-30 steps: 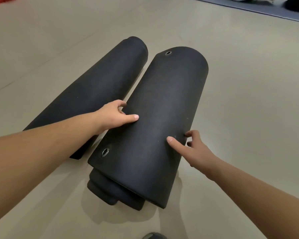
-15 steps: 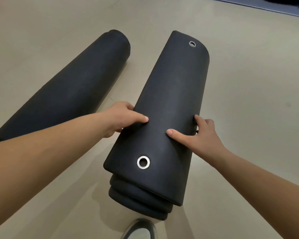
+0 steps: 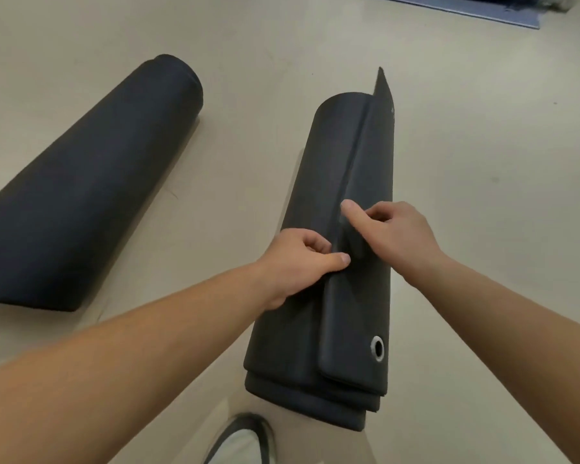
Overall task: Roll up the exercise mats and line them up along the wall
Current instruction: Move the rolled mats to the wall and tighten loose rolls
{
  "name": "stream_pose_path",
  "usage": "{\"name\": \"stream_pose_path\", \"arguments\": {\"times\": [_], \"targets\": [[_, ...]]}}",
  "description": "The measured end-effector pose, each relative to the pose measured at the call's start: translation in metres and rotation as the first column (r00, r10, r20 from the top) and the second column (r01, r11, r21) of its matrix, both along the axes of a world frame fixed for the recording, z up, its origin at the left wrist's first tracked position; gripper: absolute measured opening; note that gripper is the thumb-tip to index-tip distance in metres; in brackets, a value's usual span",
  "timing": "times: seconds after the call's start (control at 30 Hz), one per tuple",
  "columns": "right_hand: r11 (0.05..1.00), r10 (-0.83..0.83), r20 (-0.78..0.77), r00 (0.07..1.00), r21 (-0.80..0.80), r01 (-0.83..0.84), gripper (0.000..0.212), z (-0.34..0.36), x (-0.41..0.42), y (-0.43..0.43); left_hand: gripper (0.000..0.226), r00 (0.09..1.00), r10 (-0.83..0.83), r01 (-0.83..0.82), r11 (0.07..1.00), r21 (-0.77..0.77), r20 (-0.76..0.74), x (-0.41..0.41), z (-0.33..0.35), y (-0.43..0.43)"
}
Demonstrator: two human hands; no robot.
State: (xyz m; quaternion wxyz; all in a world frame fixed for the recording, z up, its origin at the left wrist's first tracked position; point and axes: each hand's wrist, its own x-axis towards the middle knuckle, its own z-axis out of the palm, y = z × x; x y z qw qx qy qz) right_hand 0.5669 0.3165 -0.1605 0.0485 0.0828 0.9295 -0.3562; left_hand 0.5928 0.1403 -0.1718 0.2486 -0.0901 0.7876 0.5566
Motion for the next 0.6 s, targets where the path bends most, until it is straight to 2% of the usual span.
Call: {"name": "stream_pose_path", "arguments": {"times": [0.03, 0.1, 0.13, 0.17, 0.2, 0.23, 0.27, 0.33, 0.37, 0.4, 0.47, 0.6], "targets": [[0.998, -0.013, 0.028, 1.0, 0.062, 0.011, 0.054, 0.0, -0.002, 0.007, 0.027, 1.0, -0.005, 0.002, 0.997, 0.075, 0.03, 0.001, 0.002, 0.004], [0.985, -0.03, 0.074, 0.997, 0.171, 0.017, 0.057, -0.005, 0.001, 0.019, 0.04, 0.997, -0.022, 0.006, 0.974, 0.228, 0.069, 0.001, 0.01, 0.004], [0.979, -0.04, 0.084, 0.996, 0.201, 0.022, 0.055, -0.008, 0.004, 0.023, 0.045, 0.999, -0.054, 0.053, 0.981, 0.185, 0.0, 0.004, 0.013, -0.001], [0.974, -0.051, 0.09, 0.995, 0.222, 0.03, 0.053, -0.01, 0.008, 0.024, 0.051, 0.982, -0.14, 0.145, 0.989, 0.03, -0.127, 0.01, 0.014, -0.007], [0.97, -0.055, 0.096, 0.994, 0.241, 0.03, 0.054, -0.012, 0.012, 0.024, 0.06, 0.927, -0.303, 0.263, 0.945, -0.193, -0.221, 0.021, 0.013, -0.015], [0.964, -0.044, 0.119, 0.992, 0.267, 0.01, 0.057, -0.012, 0.017, 0.022, 0.075, 0.839, -0.493, 0.392, 0.841, -0.374, -0.23, 0.035, 0.01, -0.024], [0.955, -0.014, 0.154, 0.988, 0.295, -0.032, 0.061, -0.013, 0.022, 0.019, 0.095, 0.735, -0.657, 0.516, 0.703, -0.49, -0.168, 0.051, 0.006, -0.031], [0.94, 0.039, 0.179, 0.983, 0.327, -0.097, 0.068, -0.011, 0.033, 0.011, 0.135, 0.54, -0.84, 0.635, 0.451, -0.627, -0.057, 0.077, -0.012, -0.045], [0.938, 0.049, 0.146, 0.988, 0.332, -0.096, 0.064, -0.011, 0.041, 0.009, 0.146, 0.484, -0.874, 0.632, 0.385, -0.673, -0.045, 0.084, -0.021, -0.05], [0.941, 0.047, 0.094, 0.994, 0.329, -0.075, 0.056, -0.01, 0.049, 0.006, 0.15, 0.466, -0.882, 0.602, 0.375, -0.705, -0.071, 0.088, -0.03, -0.053], [0.946, 0.029, 0.03, 0.999, 0.322, -0.037, 0.047, -0.009, 0.064, 0.005, 0.148, 0.475, -0.863, 0.538, 0.44, -0.719, -0.173, 0.089, -0.037, -0.053], [0.946, 0.018, 0.066, 0.998, 0.323, -0.038, 0.039, -0.009, 0.077, 0.013, 0.129, 0.427, -0.839, 0.42, 0.514, -0.748, -0.338, 0.092, -0.037, -0.032]]}}
